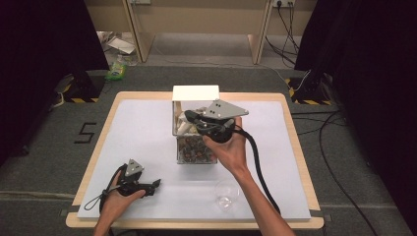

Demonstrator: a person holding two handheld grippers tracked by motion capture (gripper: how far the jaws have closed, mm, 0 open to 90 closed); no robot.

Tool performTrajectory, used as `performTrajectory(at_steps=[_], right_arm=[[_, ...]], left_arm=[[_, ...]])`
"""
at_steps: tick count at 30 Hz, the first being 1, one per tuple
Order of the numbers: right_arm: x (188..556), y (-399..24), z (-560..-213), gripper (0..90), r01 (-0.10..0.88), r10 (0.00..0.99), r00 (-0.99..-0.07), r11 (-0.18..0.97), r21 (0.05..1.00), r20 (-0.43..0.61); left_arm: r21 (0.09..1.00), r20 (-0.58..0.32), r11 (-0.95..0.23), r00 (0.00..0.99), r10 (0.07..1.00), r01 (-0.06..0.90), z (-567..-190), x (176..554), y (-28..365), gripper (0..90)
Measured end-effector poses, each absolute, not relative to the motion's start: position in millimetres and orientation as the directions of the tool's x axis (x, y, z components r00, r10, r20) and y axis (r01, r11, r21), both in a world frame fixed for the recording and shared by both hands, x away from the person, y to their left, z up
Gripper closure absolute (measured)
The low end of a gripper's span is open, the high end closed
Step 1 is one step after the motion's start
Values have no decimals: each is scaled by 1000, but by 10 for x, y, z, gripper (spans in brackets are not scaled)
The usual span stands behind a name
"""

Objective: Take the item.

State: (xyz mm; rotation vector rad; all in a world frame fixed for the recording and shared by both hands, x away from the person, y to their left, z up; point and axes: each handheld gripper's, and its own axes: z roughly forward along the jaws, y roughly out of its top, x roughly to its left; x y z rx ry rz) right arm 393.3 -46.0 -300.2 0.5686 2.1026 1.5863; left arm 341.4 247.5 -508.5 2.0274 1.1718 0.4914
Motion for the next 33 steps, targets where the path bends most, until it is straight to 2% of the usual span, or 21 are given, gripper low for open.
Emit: performTrajectory(at_steps=[19,33], right_arm=[[3774,-625,-2615,900,-25,572,-809,192,981,-133],[3577,-813,-2563,900,-56,562,-815,172,984,-144]], left_arm=[[751,-31,-318,512,858,579,-5084,3414,2476,103],[750,-29,-319,511,859,579,-5084,3413,2475,103]])
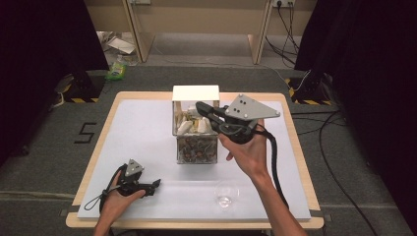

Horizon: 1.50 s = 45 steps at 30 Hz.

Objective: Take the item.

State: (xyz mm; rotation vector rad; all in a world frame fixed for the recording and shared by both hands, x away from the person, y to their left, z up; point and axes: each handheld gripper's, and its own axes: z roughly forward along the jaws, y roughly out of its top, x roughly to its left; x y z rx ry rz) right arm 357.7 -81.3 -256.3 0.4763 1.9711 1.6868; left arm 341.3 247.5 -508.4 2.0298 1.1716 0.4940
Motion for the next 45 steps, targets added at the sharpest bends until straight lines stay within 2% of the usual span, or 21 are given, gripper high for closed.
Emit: performTrajectory(at_steps=[16,32,45], right_arm=[[3238,-1150,-2669,900,-80,546,-823,165,983,-159],[3014,-1467,-2910,900,-47,554,-824,142,989,-119],[2854,-1561,-3115,899,-19,547,-832,137,990,-92]], left_arm=[[750,-27,-320,510,860,579,-5084,3412,2473,103],[749,-24,-322,510,860,578,-5083,3411,2473,102],[750,-25,-320,509,860,578,-5084,3411,2472,102]])
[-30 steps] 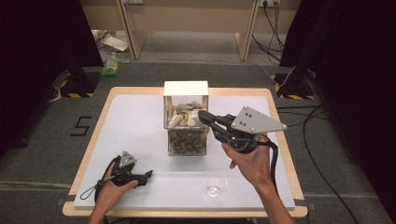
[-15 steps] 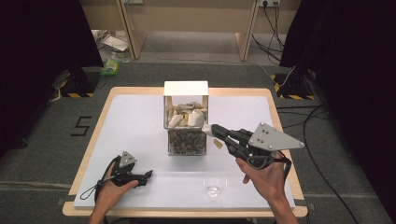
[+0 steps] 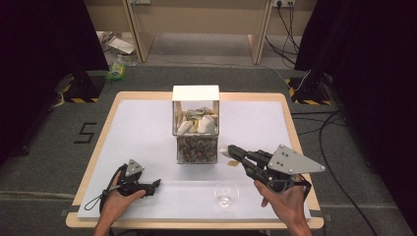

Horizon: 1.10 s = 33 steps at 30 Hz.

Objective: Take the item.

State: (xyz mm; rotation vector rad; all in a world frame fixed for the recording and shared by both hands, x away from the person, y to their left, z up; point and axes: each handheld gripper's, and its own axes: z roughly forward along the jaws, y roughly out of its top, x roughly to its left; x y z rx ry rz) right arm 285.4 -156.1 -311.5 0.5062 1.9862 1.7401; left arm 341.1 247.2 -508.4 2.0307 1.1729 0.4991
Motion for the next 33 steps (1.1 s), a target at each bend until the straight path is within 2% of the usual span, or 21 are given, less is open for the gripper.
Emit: performTrajectory(at_steps=[12,33], right_arm=[[2660,-1568,-3491,899,35,516,-854,180,983,-64],[2657,-1564,-3875,899,120,508,-861,210,970,-3]], left_arm=[[751,-27,-319,510,860,579,-5085,3412,2472,103],[751,-24,-321,510,860,577,-5085,3411,2472,103]])
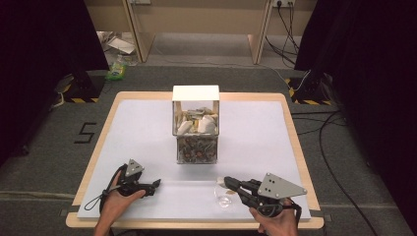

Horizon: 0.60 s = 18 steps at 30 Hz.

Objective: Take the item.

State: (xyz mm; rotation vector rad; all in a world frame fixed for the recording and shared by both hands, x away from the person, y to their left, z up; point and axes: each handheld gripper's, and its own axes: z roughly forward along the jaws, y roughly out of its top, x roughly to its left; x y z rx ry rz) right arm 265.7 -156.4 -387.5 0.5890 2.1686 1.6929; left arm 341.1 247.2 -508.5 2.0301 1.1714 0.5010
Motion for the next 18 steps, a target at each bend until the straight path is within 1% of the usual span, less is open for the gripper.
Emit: performTrajectory(at_steps=[10,18], right_arm=[[2719,-1518,-4123,898,181,506,-862,228,957,42],[2755,-1522,-4229,898,209,513,-856,239,948,60]], left_arm=[[752,-25,-321,510,860,576,-5086,3412,2473,103],[753,-27,-318,510,860,576,-5087,3413,2473,103]])
